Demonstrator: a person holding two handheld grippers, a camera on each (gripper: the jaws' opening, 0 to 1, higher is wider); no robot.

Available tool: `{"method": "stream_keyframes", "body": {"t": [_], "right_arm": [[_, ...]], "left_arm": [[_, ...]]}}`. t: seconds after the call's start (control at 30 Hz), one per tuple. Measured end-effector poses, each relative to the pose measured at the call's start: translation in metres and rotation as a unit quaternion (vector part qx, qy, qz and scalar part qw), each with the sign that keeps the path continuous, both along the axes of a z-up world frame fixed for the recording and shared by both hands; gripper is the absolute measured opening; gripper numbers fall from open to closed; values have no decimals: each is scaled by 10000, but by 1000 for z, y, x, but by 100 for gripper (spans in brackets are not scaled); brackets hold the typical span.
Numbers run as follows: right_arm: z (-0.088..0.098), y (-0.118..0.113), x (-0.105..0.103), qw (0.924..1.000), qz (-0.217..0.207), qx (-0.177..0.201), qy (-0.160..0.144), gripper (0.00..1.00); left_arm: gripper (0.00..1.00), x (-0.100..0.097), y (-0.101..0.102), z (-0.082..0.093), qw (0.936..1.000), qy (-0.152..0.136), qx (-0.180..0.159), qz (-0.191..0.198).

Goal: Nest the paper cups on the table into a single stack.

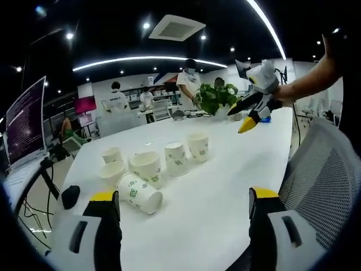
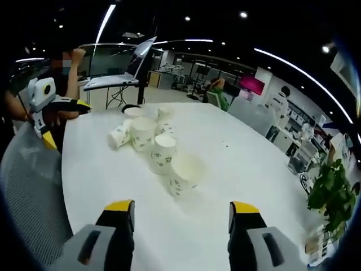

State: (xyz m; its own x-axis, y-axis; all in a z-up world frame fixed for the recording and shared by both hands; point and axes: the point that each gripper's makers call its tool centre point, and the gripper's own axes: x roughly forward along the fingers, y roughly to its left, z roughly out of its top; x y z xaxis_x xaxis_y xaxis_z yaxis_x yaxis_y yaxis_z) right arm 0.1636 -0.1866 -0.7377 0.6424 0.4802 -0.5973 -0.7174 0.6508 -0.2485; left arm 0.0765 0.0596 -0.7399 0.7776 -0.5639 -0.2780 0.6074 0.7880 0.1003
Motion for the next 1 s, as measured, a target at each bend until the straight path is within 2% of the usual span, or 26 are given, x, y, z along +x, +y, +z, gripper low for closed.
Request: {"method": "stream_keyframes", "body": {"t": [0.33,0.53,0.7,0.87,1.0], "right_arm": [[5,19,20,9986,412,-343,15,61],[3,31,24,9968,704,-325,181,58],[0,35,33,9948,849,-510,216,56],[2,37,40,9943,895,-528,234,54],[5,42,45,9946,922,-397,261,52]], "left_arm": [[93,-2,-3,-3,9999,72,46,-95],[92,-2,-2,-4,9999,77,42,-87],[92,-1,-1,-3,10000,70,34,-63],[91,-1,-1,-4,9999,86,43,-50],[91,-1,-1,-4,9999,101,43,-54]]}}
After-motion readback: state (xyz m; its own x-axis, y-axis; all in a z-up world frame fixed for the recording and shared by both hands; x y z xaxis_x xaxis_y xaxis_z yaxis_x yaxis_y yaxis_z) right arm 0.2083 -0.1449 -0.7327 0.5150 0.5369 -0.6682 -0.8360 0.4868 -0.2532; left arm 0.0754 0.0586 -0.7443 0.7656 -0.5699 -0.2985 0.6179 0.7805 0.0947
